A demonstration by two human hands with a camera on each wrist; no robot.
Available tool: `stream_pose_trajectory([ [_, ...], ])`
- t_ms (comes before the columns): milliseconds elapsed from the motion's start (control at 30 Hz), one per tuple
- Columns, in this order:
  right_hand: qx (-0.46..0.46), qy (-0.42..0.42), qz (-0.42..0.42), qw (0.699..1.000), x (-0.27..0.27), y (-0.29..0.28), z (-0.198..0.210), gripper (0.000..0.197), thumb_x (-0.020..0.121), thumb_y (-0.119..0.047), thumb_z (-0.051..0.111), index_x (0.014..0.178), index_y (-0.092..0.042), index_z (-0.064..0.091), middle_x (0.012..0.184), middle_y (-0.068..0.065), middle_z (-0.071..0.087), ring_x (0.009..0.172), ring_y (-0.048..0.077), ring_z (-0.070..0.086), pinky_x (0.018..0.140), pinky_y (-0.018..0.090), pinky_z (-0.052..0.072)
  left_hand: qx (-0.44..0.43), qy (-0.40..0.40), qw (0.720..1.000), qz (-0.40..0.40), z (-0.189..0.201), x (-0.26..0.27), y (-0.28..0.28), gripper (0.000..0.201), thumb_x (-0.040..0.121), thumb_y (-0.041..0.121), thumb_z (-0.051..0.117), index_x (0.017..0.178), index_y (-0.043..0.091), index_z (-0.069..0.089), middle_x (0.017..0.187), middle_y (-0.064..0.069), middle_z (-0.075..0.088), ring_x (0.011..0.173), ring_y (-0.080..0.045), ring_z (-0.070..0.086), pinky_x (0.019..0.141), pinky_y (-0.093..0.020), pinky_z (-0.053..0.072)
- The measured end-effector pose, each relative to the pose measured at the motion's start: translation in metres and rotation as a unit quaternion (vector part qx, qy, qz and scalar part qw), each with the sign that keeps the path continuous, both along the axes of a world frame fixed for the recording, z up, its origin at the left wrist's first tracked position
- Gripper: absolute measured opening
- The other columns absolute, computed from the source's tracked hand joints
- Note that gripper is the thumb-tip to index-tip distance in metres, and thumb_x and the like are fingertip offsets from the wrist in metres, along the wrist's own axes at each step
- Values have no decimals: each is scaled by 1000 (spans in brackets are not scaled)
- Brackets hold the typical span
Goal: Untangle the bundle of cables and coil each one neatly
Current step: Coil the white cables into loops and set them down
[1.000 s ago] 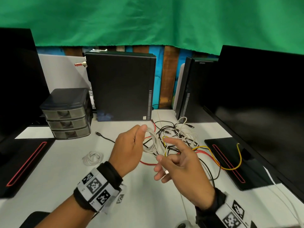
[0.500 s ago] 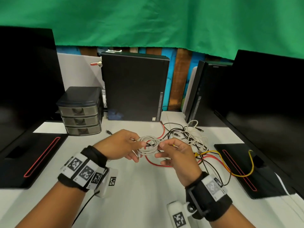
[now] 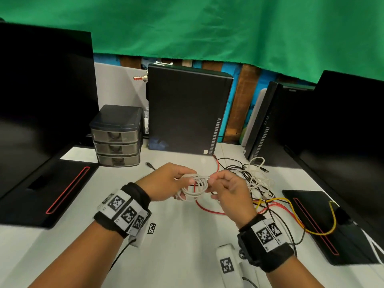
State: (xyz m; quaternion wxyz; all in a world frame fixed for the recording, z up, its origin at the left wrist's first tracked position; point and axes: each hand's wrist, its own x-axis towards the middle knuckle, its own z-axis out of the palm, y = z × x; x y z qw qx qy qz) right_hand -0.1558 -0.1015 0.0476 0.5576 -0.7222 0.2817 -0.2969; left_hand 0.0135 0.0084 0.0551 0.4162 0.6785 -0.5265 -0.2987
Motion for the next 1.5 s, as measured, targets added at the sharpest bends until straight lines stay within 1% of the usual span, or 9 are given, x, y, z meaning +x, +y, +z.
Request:
stream_pose_trajectory([
  [200, -392, 10, -41, 919, -4, -19, 12, 6, 92, -15, 68, 92, -18, 73, 91, -7, 60, 93, 9, 56, 78, 19, 46, 1, -227, 974, -6, -5, -29, -11, 34, 104, 42, 43, 76, 27, 53, 75, 8, 58, 72, -11, 55, 68, -28, 44],
  [367, -485, 44, -46, 872, -15, -29, 6, 8, 90, -17, 71, 96, -19, 77, 85, -9, 61, 83, 9, 52, 71, 25, 45, -89, -81, 993, -7, 5, -30, -8, 36, 106, 41, 38, 79, 21, 52, 73, 10, 53, 67, -4, 48, 70, -26, 42],
  [467, -352, 34, 22, 935, -13, -23, 4, 15, 89, -11, 70, 97, -22, 78, 84, -13, 73, 77, 6, 65, 70, 19, 51, -93, 47, 993, -50, 0, -36, -11, 33, 99, 51, 41, 90, 23, 57, 82, 9, 59, 77, -5, 54, 77, -30, 46],
  [600, -30, -28, 67, 997, -12, -14, 17, 9, 91, -1, 67, 93, -3, 75, 81, 7, 77, 69, 13, 72, 60, 22, 55, -84, 87, 991, -56, -6, -34, -11, 17, 87, 54, 53, 98, 41, 55, 103, -1, 66, 97, -18, 63, 90, -43, 51],
  [833, 201, -69, 100, 972, -18, -17, 26, 15, 98, -5, 55, 100, 4, 67, 94, 20, 73, 78, 22, 70, 62, 26, 60, -105, 142, 983, -41, 1, -28, -13, 28, 76, 21, 58, 102, 21, 45, 91, 7, 58, 83, -4, 56, 74, -24, 45],
  [967, 341, -63, 184, 920, -17, -12, 17, 38, 93, -8, 56, 126, 11, 57, 111, 20, 65, 95, 26, 63, 69, 25, 57, -130, 202, 970, -29, 2, -36, -14, 29, 68, 14, 49, 97, 15, 47, 74, 11, 57, 73, -6, 51, 68, -22, 40],
  [1100, 397, -117, 172, 894, -13, -2, 6, 35, 95, -9, 54, 127, 5, 60, 110, 16, 66, 103, 28, 60, 85, 31, 49, -147, 183, 972, -30, 1, -40, -16, 24, 78, 17, 47, 102, 17, 48, 80, 11, 58, 77, -3, 53, 71, -19, 43],
  [1300, 374, -139, 114, 910, -9, -1, 17, 17, 84, -8, 66, 97, -5, 77, 95, 12, 72, 81, 18, 68, 78, 27, 55, -148, 45, 987, -34, -6, -42, -15, 12, 105, 28, 45, 116, 27, 44, 95, 22, 61, 90, 2, 59, 79, -22, 50],
  [1500, 335, -101, 128, 928, -16, 7, 14, 47, 84, -41, 65, 117, -7, 69, 100, 6, 66, 100, 20, 61, 90, 39, 46, -165, -61, 984, 14, -9, -46, -17, 15, 106, 31, 41, 108, 23, 53, 94, 7, 65, 89, -12, 63, 79, -28, 52],
])
